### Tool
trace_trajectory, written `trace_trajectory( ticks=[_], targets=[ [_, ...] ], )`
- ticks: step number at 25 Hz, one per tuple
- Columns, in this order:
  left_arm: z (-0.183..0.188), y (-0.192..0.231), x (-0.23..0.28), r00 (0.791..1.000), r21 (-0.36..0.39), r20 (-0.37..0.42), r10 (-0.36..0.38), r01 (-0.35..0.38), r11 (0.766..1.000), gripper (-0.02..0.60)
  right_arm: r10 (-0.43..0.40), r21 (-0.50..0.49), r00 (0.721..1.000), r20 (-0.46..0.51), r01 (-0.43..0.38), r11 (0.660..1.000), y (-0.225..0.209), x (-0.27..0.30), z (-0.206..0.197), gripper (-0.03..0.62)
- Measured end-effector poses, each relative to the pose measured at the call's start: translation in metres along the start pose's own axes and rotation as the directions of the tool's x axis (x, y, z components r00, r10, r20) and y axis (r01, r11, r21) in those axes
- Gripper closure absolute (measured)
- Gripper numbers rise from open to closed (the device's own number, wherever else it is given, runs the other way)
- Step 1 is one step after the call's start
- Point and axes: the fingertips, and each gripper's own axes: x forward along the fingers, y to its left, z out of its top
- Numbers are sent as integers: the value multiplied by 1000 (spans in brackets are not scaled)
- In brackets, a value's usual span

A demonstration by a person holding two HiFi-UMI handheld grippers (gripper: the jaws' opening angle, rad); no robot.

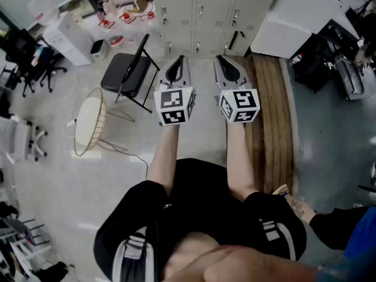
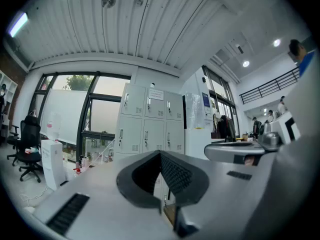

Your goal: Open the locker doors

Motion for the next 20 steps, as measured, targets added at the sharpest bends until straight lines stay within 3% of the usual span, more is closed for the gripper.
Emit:
trace_trajectory(
  ticks=[15, 20],
  targets=[
    [-2, -13, 31, 1000, 23, 7, 19, -19, 1000, 578, -20, 21, 999, 26, 20, 1000, -52, 1, -9, 560],
    [-3, -9, 70, 999, 178, 18, 28, -31, 984, 578, -23, 9, 1000, 19, 23, 1000, -78, 24, -21, 560]
  ],
)
